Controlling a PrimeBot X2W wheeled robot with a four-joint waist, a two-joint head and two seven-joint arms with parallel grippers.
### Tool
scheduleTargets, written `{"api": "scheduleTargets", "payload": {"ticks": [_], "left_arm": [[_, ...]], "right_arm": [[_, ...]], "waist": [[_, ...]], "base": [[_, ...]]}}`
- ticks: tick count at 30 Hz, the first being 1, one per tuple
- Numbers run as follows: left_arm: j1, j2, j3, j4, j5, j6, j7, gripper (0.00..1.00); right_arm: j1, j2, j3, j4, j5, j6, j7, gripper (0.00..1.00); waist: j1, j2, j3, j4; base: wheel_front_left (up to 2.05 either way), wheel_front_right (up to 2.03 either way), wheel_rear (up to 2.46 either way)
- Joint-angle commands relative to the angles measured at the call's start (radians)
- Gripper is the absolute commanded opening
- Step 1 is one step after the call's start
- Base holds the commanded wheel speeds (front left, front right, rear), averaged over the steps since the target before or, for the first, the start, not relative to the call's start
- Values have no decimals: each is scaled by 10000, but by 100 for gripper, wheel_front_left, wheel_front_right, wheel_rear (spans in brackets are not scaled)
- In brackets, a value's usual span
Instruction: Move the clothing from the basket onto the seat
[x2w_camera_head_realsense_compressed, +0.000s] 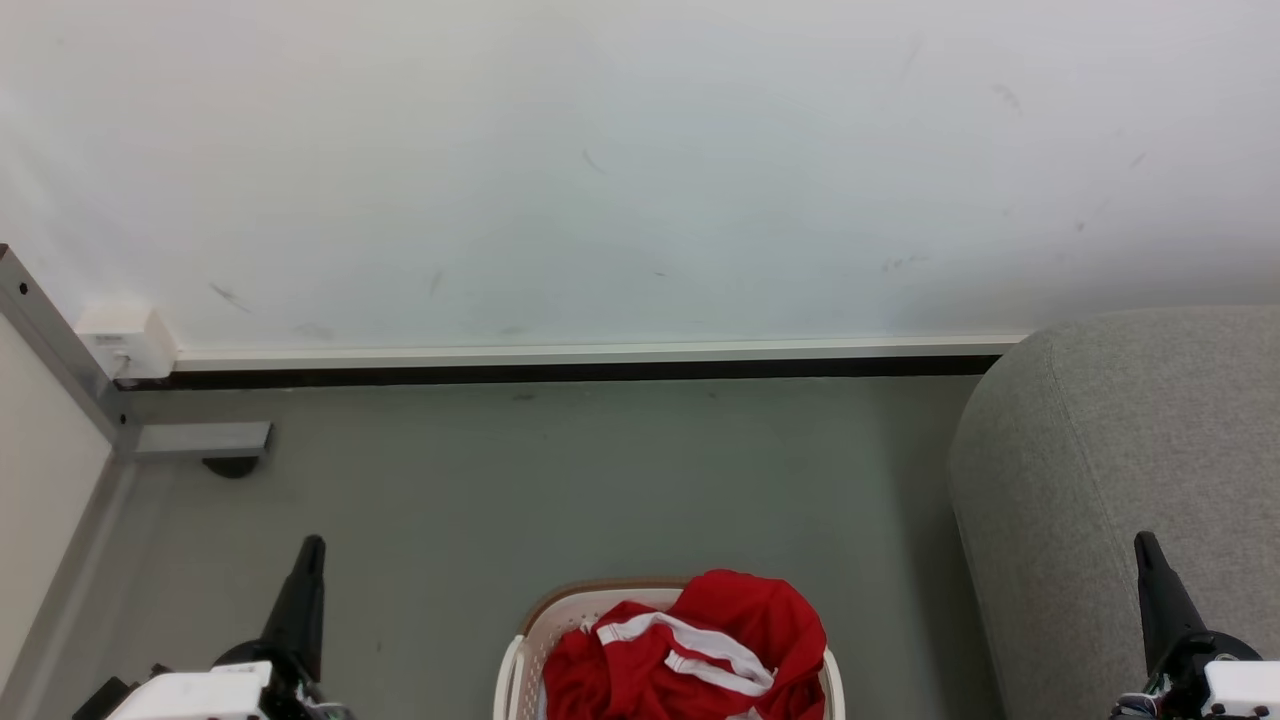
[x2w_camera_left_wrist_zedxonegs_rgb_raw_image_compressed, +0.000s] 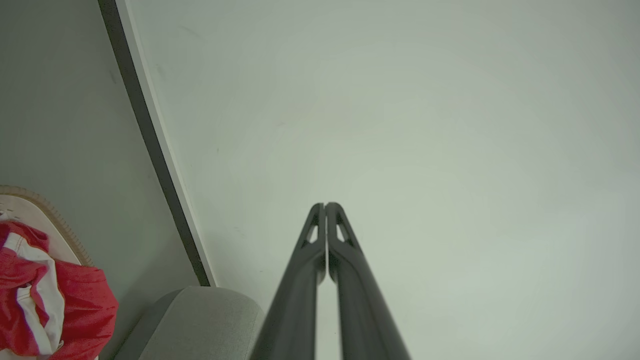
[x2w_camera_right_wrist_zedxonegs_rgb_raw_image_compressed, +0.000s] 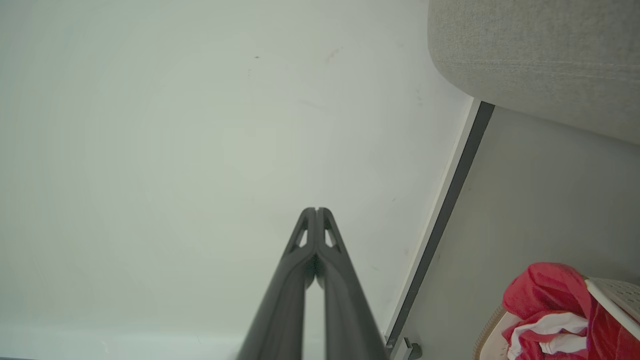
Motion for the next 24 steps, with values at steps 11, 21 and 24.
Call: {"api": "scheduleTargets", "payload": {"ticks": [11, 21, 24], "left_arm": [[-82, 20, 12, -4, -143, -20, 26, 0], [-82, 20, 12, -4, -143, -20, 26, 0], [-82, 20, 12, -5, -143, -20, 26, 0]], "right_arm": [[-110, -64, -27, -45, 22, -22, 40, 0], [-110, -64, -27, -45, 22, -22, 40, 0], [-110, -64, -27, -45, 22, -22, 40, 0]], "waist": [[0, -1, 0, 0], [0, -1, 0, 0], [0, -1, 0, 0]], "base": [[0, 0, 0], [0, 0, 0], [0, 0, 0]]}}
